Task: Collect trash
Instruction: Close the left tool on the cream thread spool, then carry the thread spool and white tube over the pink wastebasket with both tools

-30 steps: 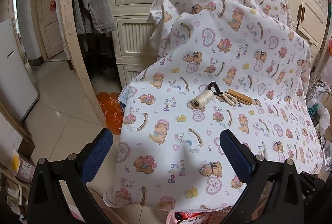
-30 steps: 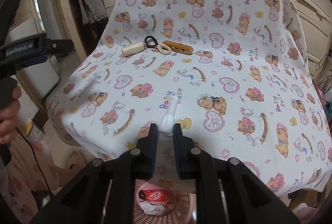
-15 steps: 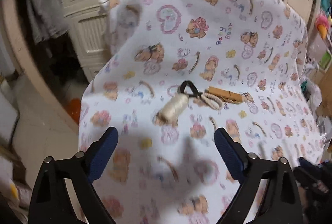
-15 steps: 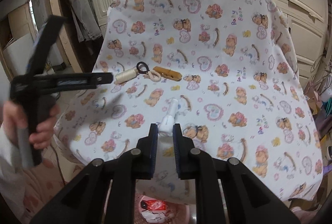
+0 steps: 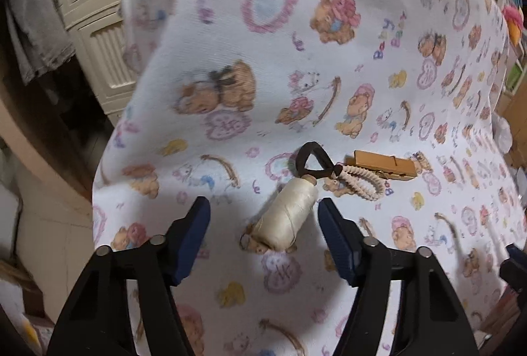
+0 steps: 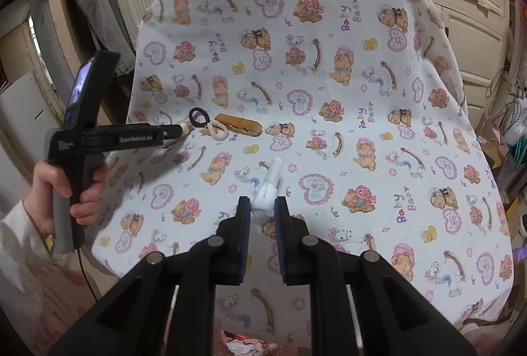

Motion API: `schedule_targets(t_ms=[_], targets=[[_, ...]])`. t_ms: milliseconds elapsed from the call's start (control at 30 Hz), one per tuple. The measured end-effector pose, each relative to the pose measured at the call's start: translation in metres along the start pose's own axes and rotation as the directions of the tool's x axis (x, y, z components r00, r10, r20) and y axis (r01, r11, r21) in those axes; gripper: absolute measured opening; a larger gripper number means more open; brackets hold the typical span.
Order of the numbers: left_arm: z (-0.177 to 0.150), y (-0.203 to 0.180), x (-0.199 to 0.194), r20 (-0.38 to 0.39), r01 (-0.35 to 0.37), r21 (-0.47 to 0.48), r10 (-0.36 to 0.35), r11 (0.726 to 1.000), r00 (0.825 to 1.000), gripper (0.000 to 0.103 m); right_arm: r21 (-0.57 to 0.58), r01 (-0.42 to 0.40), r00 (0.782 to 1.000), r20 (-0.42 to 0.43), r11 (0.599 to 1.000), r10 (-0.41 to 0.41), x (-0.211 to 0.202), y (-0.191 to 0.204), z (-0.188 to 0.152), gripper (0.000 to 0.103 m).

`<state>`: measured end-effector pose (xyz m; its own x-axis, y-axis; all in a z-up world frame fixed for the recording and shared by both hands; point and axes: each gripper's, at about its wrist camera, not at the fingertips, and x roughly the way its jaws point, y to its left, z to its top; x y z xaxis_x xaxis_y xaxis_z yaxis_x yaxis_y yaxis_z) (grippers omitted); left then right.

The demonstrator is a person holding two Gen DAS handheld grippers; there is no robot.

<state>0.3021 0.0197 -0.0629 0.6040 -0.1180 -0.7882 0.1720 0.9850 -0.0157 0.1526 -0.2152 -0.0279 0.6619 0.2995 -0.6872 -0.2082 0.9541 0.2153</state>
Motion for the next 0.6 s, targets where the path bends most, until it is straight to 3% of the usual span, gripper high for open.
schedule_targets(t_ms=[100,133,200,233,600], targets=[[0.000,-0.004,0.007,-0.016,-0.026,-0.007,0.026,1.000,1.000,0.058,-0.003,-0.003,1.000,0.002,1.000,0.003,0.001,0.003,0.002,0.013],[-0.001,-0.004,0.009,-0.025,-0.025,-0.017,0.025,1.000,0.999,0.050,-0.007,-0.002,1.000,-0.001,1.000,0.002,0.001,0.004,0.001,0.013],[-0.002,-0.008,0.007,-0.015,-0.020,-0.005,0.020,1.000,1.000,0.024,-0.013,-0.010,1.000,-0.023,1.000,0.010,0.002,0.007,-0.001,0.013],[-0.005,-0.011,0.005,-0.017,-0.014,0.001,0.014,1.000,1.000,0.022,-0.013,-0.015,1.000,-0.026,1.000,0.014,0.002,0.007,-0.002,0.013],[-0.022,-0.018,-0.042,-0.008,0.067,-0.098,-0.068,0.993,0.998,0.022,-0.025,-0.004,1.000,-0.006,1.000,0.004,-0.008,0.010,-0.003,0.013]])
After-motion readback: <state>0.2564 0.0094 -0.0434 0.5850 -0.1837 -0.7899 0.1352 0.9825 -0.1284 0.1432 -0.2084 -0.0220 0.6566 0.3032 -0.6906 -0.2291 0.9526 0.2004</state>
